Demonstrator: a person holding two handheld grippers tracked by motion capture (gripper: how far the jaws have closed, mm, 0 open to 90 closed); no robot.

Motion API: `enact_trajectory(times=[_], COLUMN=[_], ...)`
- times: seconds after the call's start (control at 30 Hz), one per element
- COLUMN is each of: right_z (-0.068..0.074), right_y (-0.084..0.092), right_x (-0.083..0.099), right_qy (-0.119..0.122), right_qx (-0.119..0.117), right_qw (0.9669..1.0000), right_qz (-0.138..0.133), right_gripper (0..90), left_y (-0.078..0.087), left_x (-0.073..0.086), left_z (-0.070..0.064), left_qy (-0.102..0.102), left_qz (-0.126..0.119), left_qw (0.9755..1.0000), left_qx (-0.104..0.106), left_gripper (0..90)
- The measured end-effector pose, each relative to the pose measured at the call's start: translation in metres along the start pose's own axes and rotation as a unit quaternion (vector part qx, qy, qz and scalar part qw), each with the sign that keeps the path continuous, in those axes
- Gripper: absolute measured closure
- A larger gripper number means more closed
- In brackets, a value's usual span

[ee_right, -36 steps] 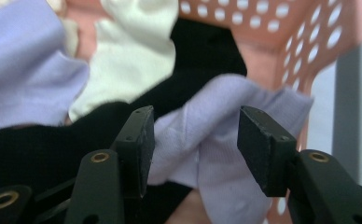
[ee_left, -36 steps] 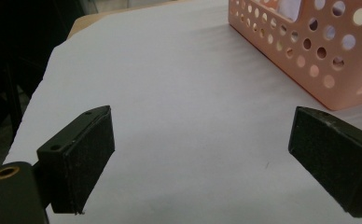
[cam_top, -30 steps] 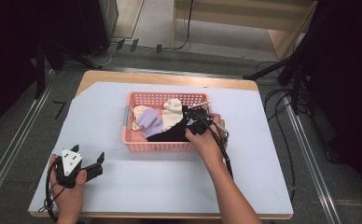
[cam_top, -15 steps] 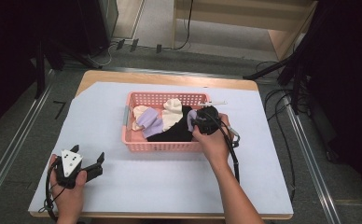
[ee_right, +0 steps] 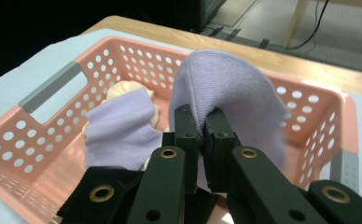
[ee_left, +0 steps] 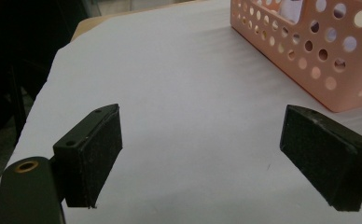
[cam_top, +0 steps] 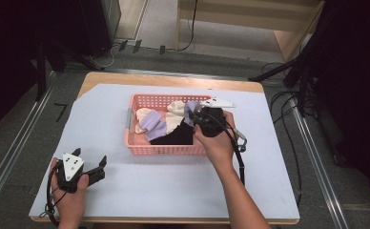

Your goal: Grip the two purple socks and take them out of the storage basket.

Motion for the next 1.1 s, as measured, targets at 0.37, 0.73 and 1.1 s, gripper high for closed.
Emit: enact_trajectory(times=[0.37, 0.73, 1.1], right_z=[-0.007, -0.023, -0.076], right_y=[0.013, 0.037, 0.068], right_x=[-0.025, -0.054, -0.050], right_qy=[0.018, 0.036, 0.023], right_qx=[0.014, 0.028, 0.091], right_qw=[0.9974, 0.9863, 0.9796], right_qz=[-0.069, -0.159, -0.178], right_gripper=[86.3, 85.8, 85.4], left_y=[0.000, 0.000, 0.001], left_x=[0.000, -0.001, -0.001], left_z=[0.000, 0.000, 0.000], left_qy=[0.000, 0.002, 0.002], left_qz=[-0.003, -0.008, -0.010], left_qw=[1.0000, 1.0000, 0.9999], left_qx=[-0.001, -0.001, -0.002], left_gripper=[13.7, 13.7, 13.7])
Point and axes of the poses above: each handheld gripper's, and its own axes: y roughly backward along the jaws, x roughly out of its underside, z roughly to its left, the point moved 6 cm from there along -y, roughly forward along the jaws, and after that the axes turned 12 degrees about -z, right-handed, at the moved point
